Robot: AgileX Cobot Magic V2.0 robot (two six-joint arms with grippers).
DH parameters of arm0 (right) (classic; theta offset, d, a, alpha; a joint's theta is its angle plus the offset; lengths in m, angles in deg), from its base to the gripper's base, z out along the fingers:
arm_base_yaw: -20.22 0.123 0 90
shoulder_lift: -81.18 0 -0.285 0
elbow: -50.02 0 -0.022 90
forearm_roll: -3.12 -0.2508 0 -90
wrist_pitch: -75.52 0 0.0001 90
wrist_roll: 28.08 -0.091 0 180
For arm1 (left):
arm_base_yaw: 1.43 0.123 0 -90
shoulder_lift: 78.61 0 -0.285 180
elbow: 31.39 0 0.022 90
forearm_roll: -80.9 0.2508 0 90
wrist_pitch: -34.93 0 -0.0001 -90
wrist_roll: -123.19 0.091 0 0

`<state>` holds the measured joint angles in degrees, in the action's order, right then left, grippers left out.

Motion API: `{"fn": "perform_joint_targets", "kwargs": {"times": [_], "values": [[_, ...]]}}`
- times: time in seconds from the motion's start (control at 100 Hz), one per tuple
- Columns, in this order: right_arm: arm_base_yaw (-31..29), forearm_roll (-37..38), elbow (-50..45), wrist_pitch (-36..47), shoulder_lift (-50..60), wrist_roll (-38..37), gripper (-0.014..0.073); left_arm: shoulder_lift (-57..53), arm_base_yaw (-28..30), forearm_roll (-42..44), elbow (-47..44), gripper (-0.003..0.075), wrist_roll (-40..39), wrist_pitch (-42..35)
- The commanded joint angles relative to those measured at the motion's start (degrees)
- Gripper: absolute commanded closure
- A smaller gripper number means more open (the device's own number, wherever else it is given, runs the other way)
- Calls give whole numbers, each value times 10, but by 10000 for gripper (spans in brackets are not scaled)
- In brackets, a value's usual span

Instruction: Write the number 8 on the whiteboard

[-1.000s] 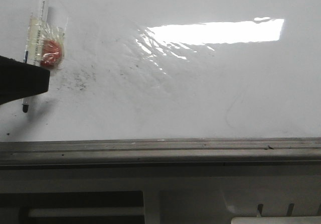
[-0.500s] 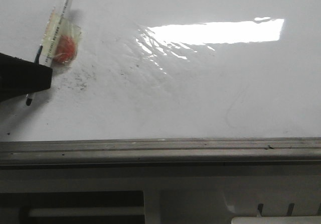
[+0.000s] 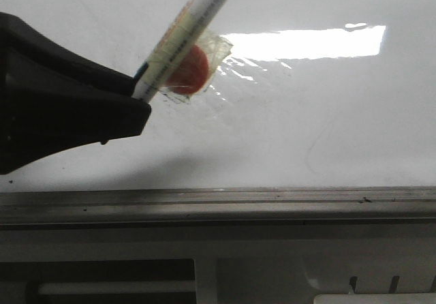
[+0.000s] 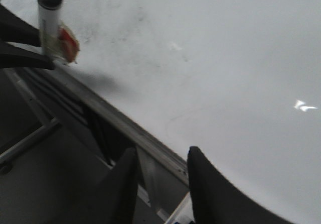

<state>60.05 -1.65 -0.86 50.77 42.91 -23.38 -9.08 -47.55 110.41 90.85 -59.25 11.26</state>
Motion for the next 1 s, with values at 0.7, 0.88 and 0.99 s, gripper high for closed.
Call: {"fn": "perform_joint_targets", "kwargs": {"times": [0.7, 0.88, 0.99], "values": [[162, -27, 138, 173, -261, 5, 374, -5, -28, 37, 23, 741, -4, -42], [162, -47, 138, 180, -266, 4, 433, -5, -28, 42, 23, 741, -4, -42], [162, -47, 138, 171, -266, 4, 599, -5, -28, 42, 23, 739, -4, -42]]}}
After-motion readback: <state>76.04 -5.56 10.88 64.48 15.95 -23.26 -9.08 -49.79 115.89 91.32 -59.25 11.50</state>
